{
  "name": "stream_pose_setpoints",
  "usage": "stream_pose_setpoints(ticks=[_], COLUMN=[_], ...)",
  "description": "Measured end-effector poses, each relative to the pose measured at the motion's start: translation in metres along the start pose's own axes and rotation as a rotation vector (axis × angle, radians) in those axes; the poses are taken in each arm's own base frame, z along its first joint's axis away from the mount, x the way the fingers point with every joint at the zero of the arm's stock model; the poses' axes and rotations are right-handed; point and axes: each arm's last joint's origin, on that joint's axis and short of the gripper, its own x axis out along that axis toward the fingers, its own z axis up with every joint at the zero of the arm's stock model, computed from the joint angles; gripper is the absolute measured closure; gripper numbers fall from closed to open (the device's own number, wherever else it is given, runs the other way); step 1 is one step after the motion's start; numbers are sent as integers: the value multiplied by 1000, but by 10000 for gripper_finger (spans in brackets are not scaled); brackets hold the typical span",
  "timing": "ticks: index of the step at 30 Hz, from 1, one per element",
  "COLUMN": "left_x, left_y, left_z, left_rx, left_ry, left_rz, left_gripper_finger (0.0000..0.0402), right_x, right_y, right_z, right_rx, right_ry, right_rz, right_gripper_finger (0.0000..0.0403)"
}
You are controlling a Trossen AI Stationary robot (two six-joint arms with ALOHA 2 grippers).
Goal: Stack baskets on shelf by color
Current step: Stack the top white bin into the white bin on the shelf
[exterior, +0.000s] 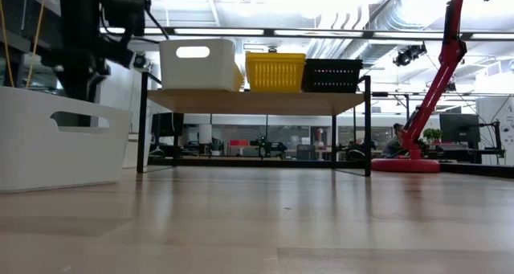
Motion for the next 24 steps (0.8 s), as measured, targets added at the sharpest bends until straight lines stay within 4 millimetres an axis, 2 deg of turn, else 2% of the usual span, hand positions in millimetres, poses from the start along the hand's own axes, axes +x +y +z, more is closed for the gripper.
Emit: stream_pose_setpoints(ticks=[3,8,13,19,24], left_x=[12,17,29,50,57], left_y=[1,4,5,6,6], left_z=[5,10,7,2,3], left_rx=[21,84,164,173,159], left_ry=[-33,-80,-52,17,-14], left_rz=[46,102,87,83,98], left_gripper_finger=[165,165,165,165,165], right_x=[0,1,3,6,6], right_y=[0,1,3,5,5], right_z=[0,0,0,-1,-1], right_rx=[13,20,16,7,9], right_ry=[0,2,4,8,5], right_rz=[0,-2,-12,-22,-24], right_gripper_finger=[231,231,231,231,231])
